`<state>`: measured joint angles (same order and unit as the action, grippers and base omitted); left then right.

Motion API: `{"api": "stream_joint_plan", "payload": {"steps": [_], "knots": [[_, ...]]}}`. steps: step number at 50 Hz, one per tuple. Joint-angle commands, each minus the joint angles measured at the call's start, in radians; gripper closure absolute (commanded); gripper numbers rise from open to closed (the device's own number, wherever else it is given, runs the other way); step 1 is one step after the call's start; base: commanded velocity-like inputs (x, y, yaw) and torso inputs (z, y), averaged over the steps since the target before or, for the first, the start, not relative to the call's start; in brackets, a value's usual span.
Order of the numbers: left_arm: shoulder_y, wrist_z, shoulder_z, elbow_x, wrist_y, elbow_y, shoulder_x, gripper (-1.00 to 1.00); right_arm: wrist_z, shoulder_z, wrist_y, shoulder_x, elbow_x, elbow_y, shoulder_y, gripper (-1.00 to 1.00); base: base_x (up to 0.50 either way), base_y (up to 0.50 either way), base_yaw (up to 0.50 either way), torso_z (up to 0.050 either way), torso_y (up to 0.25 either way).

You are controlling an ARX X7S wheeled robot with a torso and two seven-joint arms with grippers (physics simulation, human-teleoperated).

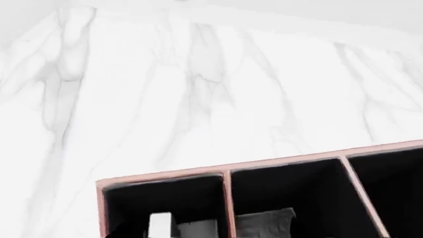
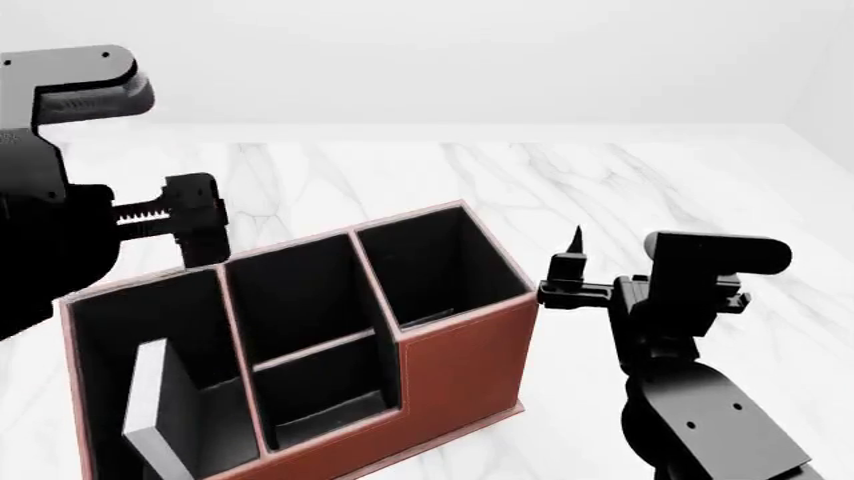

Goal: Pick up the book and place it in the left compartment of the caddy.

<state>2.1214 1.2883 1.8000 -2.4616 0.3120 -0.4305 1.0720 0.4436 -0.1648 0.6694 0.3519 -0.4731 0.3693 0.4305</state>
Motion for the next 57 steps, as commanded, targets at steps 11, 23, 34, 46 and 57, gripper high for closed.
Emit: {"api": "stream_joint_plan", "payload": {"steps": [11, 23, 34, 46, 57], "knots": [[-0.722, 0.183, 0.012, 1.643, -0.832, -0.126, -0.047, -1.0, 0.011, -0.062, -0.333, -0.018, 0.172, 0.172, -0.062, -1.0, 0.0, 0.0, 0.0, 0.0, 0.0], [-0.569, 0.194, -0.007, 1.681, -0.519, -0.156, -0.066, -1.0, 0.04, -0.059, -0.315, -0.063, 0.159, 0.29, 0.114, -1.0, 0.0, 0.0, 0.0, 0.0, 0.0], [-0.429, 0.129, -0.063, 1.642, -0.405, -0.109, -0.128, -1.0, 0.046, -0.081, -0.328, -0.094, 0.182, 0.279, 0.238, -1.0, 0.0, 0.0, 0.0, 0.0, 0.0], [-0.414, 0.099, -0.082, 1.614, -0.387, -0.067, -0.15, -1.0, 0.042, -0.107, -0.315, -0.087, 0.187, 0.287, 0.255, -1.0, 0.0, 0.0, 0.0, 0.0, 0.0], [-0.42, 0.092, -0.093, 1.623, -0.389, -0.046, -0.159, -1.0, 0.046, -0.119, -0.324, -0.081, 0.202, 0.308, 0.272, -1.0, 0.0, 0.0, 0.0, 0.0, 0.0]]}}
